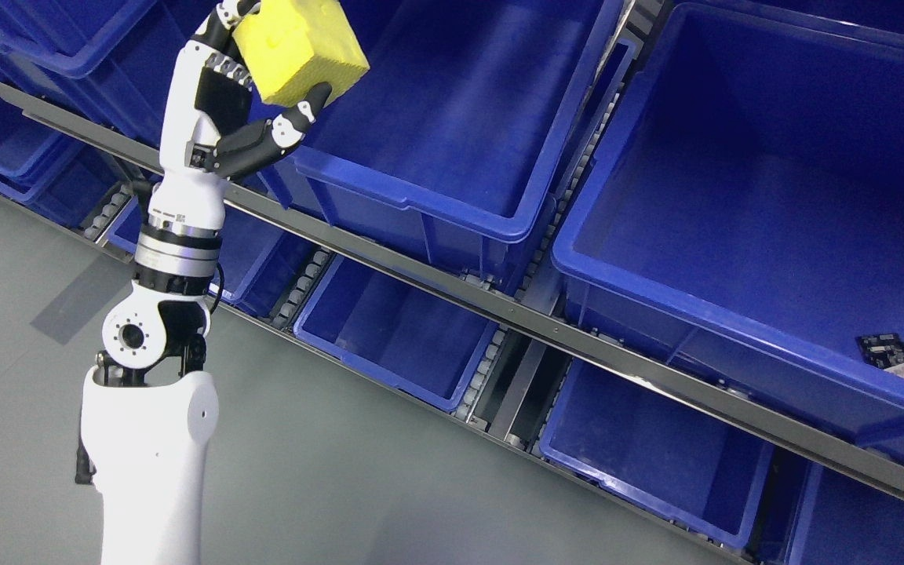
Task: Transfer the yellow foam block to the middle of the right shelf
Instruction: 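Extend the left hand over a middle-shelf blue bin and release the cube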
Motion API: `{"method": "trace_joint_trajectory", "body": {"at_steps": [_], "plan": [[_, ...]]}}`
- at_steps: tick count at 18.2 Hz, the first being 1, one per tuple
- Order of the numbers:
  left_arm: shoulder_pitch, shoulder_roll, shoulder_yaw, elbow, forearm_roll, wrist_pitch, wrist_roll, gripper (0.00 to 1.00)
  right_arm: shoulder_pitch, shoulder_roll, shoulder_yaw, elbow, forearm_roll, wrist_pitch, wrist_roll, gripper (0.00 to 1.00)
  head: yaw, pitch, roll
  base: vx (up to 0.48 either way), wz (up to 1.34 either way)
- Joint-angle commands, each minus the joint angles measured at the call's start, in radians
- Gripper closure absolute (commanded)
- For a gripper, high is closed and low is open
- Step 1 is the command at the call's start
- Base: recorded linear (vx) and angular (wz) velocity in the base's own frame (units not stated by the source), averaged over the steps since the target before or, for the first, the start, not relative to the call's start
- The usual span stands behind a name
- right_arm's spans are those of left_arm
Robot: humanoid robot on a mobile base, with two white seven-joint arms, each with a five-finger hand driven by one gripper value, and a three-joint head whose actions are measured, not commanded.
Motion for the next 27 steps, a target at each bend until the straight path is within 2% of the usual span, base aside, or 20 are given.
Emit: {"method": "trace_joint_trajectory", "body": {"at_steps": [1,8,15,16,20,23,27], "plan": [[-0.179,0.017,-0.064,0.05,0.002,0.19,-0.003,0.61,-0.002,-0.017,0.0,-0.017,0.0,0.0,0.001,0.0,0.0,0.0,0.0,0.078,-0.14],[-0.368,0.038,-0.103,0.339,-0.004,0.395,-0.054,0.57,-0.002,-0.017,0.0,-0.017,0.0,0.0,0.001,0.0,0.0,0.0,0.0,0.034,-0.06],[-0.486,0.017,-0.109,0.544,-0.081,0.549,-0.049,0.5,-0.002,-0.017,0.0,-0.017,0.0,0.0,0.001,0.0,0.0,0.0,0.0,0.0,0.0],[-0.497,0.017,-0.13,0.583,-0.082,0.552,-0.049,0.48,-0.002,-0.017,0.0,-0.017,0.0,0.0,0.001,0.0,0.0,0.0,0.0,0.0,0.0],[-0.543,0.017,-0.19,0.718,-0.107,0.563,-0.046,0.22,-0.002,-0.017,0.0,-0.017,0.0,0.0,0.001,0.0,0.0,0.0,0.0,0.0,0.0],[-0.552,0.017,-0.216,0.724,-0.114,0.641,-0.046,0.03,-0.002,-0.017,0.0,-0.017,0.0,0.0,0.001,0.0,0.0,0.0,0.0,0.0,0.0],[-0.577,0.017,-0.207,0.709,-0.11,0.658,-0.045,0.0,-0.002,-0.017,0.0,-0.017,0.0,0.0,0.001,0.0,0.0,0.0,0.0,0.0,0.0]]}}
